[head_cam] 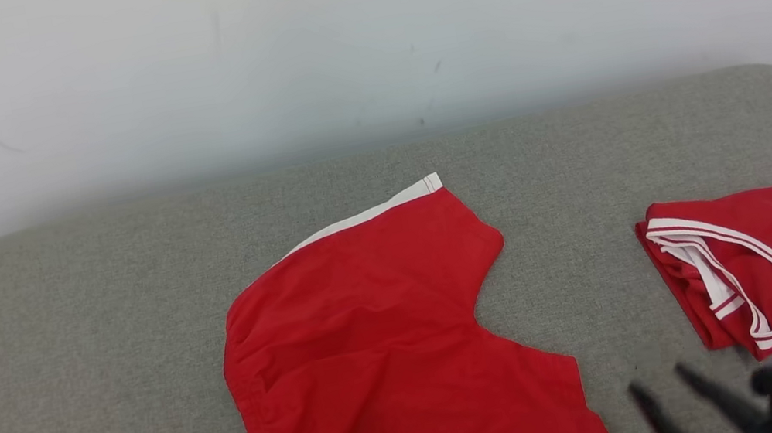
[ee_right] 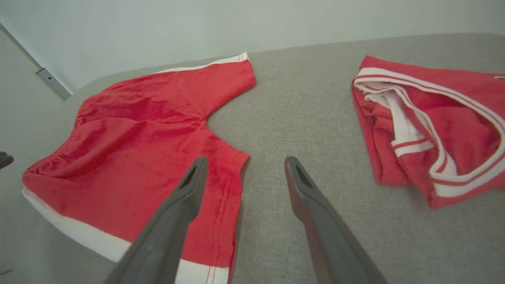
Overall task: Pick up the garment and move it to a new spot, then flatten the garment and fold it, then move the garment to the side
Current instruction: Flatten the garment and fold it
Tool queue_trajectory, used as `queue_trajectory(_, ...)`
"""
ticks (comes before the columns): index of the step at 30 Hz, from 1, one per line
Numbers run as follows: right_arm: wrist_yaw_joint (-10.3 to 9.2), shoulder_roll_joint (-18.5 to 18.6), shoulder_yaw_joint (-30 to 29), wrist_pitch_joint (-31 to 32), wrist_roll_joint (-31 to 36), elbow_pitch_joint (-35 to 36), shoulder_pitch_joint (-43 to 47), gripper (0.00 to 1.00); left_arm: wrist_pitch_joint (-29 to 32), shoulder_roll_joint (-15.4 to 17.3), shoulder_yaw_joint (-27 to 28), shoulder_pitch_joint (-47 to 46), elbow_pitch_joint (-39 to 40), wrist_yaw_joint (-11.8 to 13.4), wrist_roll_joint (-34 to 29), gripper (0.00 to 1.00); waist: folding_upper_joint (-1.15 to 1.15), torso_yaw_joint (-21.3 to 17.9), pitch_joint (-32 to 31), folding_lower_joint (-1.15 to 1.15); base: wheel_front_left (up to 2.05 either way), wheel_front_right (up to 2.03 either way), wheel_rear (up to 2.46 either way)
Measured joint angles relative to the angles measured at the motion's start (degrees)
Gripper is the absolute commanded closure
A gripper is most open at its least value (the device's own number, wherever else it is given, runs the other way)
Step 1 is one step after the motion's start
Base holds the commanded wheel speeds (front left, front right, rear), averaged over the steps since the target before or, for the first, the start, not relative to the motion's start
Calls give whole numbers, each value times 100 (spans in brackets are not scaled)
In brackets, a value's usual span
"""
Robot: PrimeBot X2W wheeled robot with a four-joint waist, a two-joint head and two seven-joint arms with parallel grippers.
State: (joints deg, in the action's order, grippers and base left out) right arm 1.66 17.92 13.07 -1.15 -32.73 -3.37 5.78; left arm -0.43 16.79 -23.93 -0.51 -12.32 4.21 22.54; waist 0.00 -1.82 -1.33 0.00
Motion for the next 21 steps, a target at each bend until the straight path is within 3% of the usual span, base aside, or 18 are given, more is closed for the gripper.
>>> queue_trajectory(5, 32, 14, 420, 742, 0, -14, 274, 0, 514, 9, -143, -6, -286, -19, 0, 0, 0, -14, 34, 0, 0, 0, 0)
queue_trajectory(18, -292, 32, 609, 1900, -103, 66, 321, 0, 1193, 12, -158, -91, -494, -71, 121, 0, 0, -52, 106, 0, 0, 0, 0)
queue_trajectory(21, -372, 16, 655, 2074, -105, 44, 319, 9, 1282, 10, -171, -91, -511, -75, 164, 0, 0, -47, 113, 0, 0, 0, 0)
